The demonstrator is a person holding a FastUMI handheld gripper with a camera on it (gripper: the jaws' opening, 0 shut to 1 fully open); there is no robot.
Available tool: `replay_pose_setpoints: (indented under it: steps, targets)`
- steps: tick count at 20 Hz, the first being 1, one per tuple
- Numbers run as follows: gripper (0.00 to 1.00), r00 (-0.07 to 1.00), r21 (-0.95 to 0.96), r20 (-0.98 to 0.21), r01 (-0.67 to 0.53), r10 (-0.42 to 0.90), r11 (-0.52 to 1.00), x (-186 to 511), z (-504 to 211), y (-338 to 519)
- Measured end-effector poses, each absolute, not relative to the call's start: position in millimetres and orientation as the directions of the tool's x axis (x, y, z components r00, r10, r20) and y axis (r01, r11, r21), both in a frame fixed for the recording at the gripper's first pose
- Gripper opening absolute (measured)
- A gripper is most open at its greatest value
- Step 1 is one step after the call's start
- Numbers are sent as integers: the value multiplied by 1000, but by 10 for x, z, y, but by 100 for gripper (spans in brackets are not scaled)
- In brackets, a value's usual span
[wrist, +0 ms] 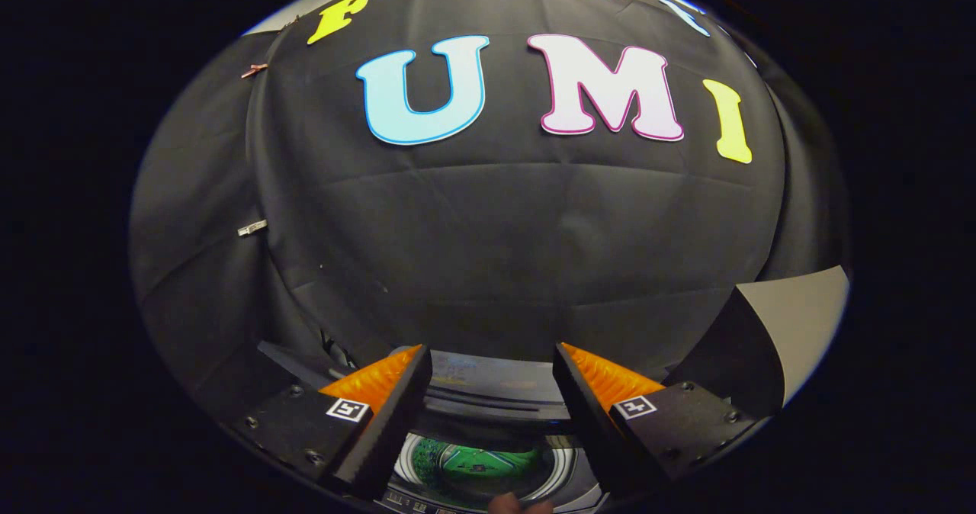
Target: Put the clothes into the washing machine and then close the washing machine lid.
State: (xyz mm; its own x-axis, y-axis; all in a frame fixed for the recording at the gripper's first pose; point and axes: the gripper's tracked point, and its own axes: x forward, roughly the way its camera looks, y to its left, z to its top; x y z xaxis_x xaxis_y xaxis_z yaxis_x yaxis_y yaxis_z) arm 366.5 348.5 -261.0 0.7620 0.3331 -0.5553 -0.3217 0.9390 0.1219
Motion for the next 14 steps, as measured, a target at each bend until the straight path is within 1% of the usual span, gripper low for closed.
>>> replay_pose_setpoints:
  steps: [5, 9, 14]
  targets:
    - [100, 727, 91, -598, -356, 337, 930, 3331, -2830, 3420]
    - [99, 738, 64, -578, -385, 349, 921, 3101, -2835, 3391]
    - [99, 758, 104, -541, -369, 364, 923, 2956, -2668, 3358]
